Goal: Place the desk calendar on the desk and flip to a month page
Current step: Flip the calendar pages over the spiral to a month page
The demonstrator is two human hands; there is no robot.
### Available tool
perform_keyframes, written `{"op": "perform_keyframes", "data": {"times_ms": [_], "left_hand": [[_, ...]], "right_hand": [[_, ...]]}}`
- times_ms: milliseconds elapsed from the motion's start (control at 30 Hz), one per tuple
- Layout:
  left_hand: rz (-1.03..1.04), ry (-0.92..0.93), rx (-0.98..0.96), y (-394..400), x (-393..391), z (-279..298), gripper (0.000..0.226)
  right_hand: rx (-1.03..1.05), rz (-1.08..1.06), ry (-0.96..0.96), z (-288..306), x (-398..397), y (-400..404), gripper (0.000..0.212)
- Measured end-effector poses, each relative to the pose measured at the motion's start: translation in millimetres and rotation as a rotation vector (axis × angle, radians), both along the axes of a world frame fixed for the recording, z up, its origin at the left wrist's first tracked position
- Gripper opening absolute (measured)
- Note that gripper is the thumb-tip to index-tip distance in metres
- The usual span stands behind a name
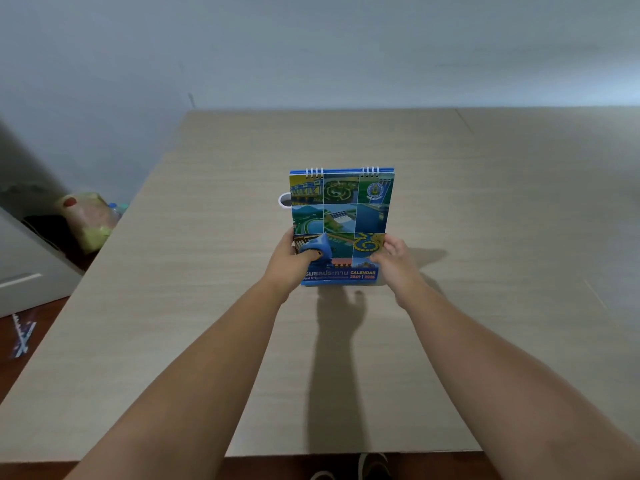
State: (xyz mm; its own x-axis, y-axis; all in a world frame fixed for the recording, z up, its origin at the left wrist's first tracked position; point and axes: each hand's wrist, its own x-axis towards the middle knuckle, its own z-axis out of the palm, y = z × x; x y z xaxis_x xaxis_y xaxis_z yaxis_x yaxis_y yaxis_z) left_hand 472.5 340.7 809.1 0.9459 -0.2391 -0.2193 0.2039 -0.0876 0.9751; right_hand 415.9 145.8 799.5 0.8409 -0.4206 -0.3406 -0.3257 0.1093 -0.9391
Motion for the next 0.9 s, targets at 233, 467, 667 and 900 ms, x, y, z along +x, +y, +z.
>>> {"op": "perform_keyframes", "data": {"times_ms": [233,467,667,900], "left_hand": [[0.013,-0.077,-0.059,-3,-14,0,0.052],[0.122,0.007,-0.053,7,-19,-1,0.048],[0.164,-0.029,-0.020,24,-12,25,0.021],[-0.073,-0.211,-0.180,43,-8,135,0.027]], "right_hand": [[-0.034,-0.022,0.004,-3,-3,0,0.043],[-0.422,-0.037,0.024,-5,-13,-5,0.023],[-0.345,0.064,-0.054,17,-30,-10,0.026],[0.258,0.113,-0.493,133,-32,-30,0.034]]}}
